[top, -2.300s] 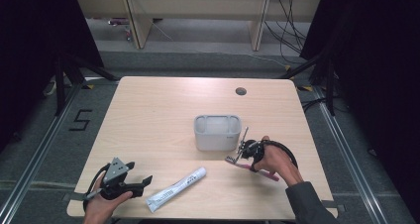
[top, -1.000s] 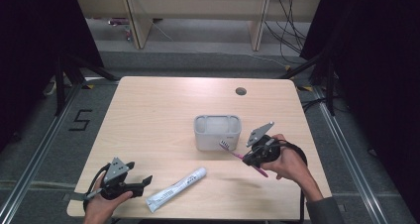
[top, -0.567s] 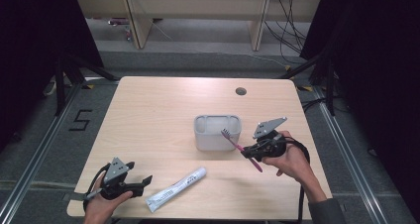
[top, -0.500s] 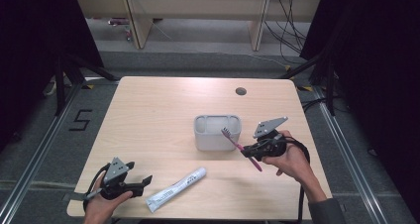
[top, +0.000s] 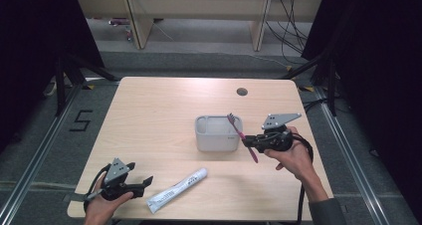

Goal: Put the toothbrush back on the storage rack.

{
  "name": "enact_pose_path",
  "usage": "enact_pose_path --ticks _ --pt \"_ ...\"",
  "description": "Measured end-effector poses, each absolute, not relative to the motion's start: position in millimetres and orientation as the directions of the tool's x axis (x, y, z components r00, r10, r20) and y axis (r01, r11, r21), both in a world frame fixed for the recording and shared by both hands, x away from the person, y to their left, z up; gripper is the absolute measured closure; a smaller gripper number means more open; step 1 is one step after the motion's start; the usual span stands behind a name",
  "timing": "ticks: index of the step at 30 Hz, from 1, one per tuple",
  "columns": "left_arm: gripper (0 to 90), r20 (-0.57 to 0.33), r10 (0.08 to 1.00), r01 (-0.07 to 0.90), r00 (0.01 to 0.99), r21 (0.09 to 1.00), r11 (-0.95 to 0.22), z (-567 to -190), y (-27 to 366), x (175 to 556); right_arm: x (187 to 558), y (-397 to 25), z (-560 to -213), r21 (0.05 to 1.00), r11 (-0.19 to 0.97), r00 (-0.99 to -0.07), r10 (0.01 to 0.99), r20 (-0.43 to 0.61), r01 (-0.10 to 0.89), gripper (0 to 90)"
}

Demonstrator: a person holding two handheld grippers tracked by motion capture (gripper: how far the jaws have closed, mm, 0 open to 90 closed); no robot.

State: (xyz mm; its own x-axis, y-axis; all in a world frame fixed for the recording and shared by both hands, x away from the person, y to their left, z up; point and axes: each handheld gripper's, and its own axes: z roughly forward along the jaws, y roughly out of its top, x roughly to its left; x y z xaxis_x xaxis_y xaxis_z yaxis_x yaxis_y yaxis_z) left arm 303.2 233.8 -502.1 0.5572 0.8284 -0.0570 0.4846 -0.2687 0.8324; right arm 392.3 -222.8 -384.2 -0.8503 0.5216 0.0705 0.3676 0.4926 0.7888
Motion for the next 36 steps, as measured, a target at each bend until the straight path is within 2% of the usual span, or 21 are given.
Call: enact_pose_path --ticks 9,12,18,24,29,30,36 --pt "17.2 -0.063 0.830 0.484 0.554 0.836 -0.259 -502.0 233.4 303.1 394.9 -220.1 -369.6 0.849 0.397 -0.821 0.567 0.072 0.349 83.4" --pt "17.2 -0.059 0.829 0.483 0.556 0.835 -0.264 -501.8 233.6 302.9 398.4 -220.9 -367.1 0.863 0.393 -0.821 0.569 0.043 0.317 83.4" --pt "17.2 -0.059 0.829 0.483 0.557 0.834 -0.265 -501.8 233.7 303.0 405.9 -220.9 -361.3 0.889 0.325 -0.797 0.600 0.069 0.322 83.4" --pt "17.2 -0.065 0.830 0.483 0.553 0.837 -0.257 -502.1 233.3 302.9 413.2 -221.7 -361.6 0.901 0.278 -0.761 0.644 0.082 0.332 83.4" --pt "17.2 -0.057 0.828 0.484 0.558 0.833 -0.269 -502.0 233.8 303.2 418.9 -224.2 -359.1 0.910 0.281 -0.766 0.640 0.060 0.306 83.4" --pt "17.2 -0.063 0.829 0.484 0.555 0.835 -0.261 -502.2 233.1 303.1 420.0 -222.6 -358.6 0.912 0.258 -0.763 0.640 0.087 0.320 83.4" --pt "17.2 -0.063 0.829 0.484 0.556 0.835 -0.261 -502.2 233.2 303.1 425.8 -218.1 -357.7 0.913 0.239 -0.751 0.653 0.099 0.329 83.4"
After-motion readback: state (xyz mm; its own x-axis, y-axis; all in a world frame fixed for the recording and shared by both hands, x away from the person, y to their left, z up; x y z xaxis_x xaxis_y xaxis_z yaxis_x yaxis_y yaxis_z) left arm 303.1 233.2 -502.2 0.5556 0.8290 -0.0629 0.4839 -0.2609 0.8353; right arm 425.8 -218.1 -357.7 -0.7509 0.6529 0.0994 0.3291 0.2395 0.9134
